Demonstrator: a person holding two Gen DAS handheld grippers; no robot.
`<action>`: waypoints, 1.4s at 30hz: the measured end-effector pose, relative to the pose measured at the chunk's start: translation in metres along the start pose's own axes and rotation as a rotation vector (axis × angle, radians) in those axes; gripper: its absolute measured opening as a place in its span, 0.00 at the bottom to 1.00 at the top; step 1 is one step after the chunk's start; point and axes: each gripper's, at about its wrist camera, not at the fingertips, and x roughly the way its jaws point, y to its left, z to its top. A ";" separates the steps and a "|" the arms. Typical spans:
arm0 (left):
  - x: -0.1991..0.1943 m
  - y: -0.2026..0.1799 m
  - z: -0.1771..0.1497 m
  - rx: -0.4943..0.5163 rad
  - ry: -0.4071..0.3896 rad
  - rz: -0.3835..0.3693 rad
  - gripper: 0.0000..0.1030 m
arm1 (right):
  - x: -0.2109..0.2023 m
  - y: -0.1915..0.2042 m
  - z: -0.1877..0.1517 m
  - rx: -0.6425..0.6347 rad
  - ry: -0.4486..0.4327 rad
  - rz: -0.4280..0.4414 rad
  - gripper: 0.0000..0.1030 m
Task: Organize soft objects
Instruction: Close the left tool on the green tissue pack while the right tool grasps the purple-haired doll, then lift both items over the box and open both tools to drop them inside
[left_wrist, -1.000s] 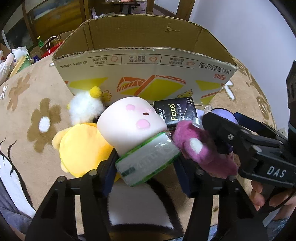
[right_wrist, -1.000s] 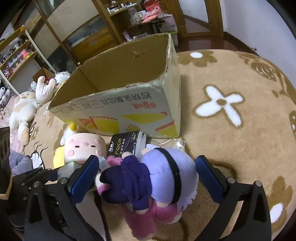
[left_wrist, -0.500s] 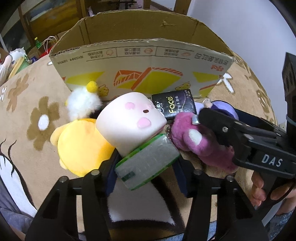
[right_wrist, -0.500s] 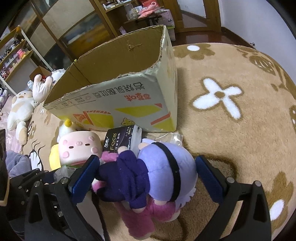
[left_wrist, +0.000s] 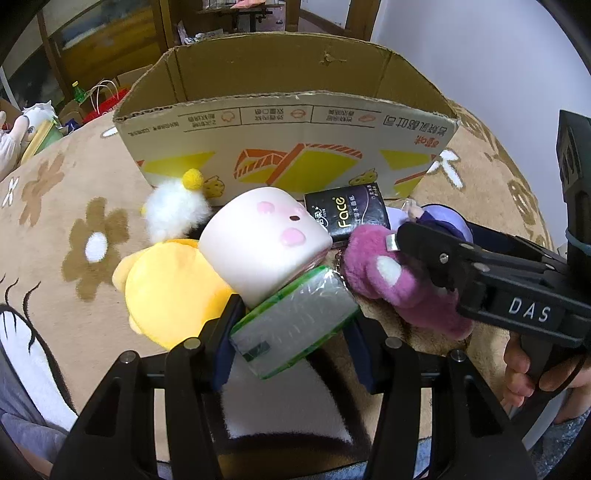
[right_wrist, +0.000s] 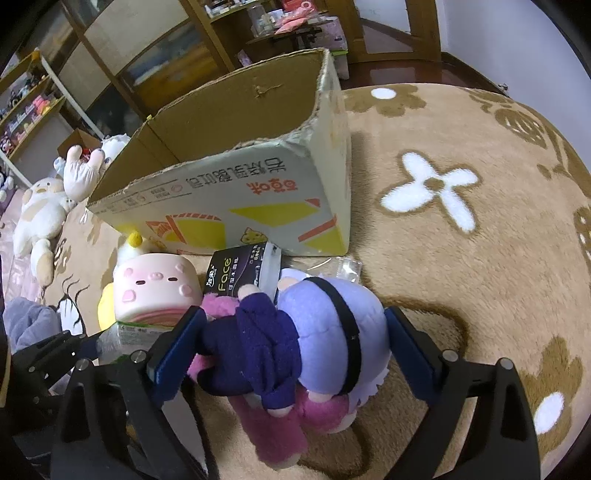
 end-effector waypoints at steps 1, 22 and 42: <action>-0.001 0.000 -0.001 0.000 -0.003 0.000 0.50 | -0.001 -0.001 0.000 0.003 -0.002 0.000 0.97; -0.044 -0.004 -0.009 0.065 -0.131 0.074 0.50 | -0.033 0.000 -0.003 -0.013 -0.109 -0.053 0.94; -0.104 0.014 -0.002 0.056 -0.378 0.134 0.50 | -0.085 0.031 -0.005 -0.123 -0.320 -0.067 0.94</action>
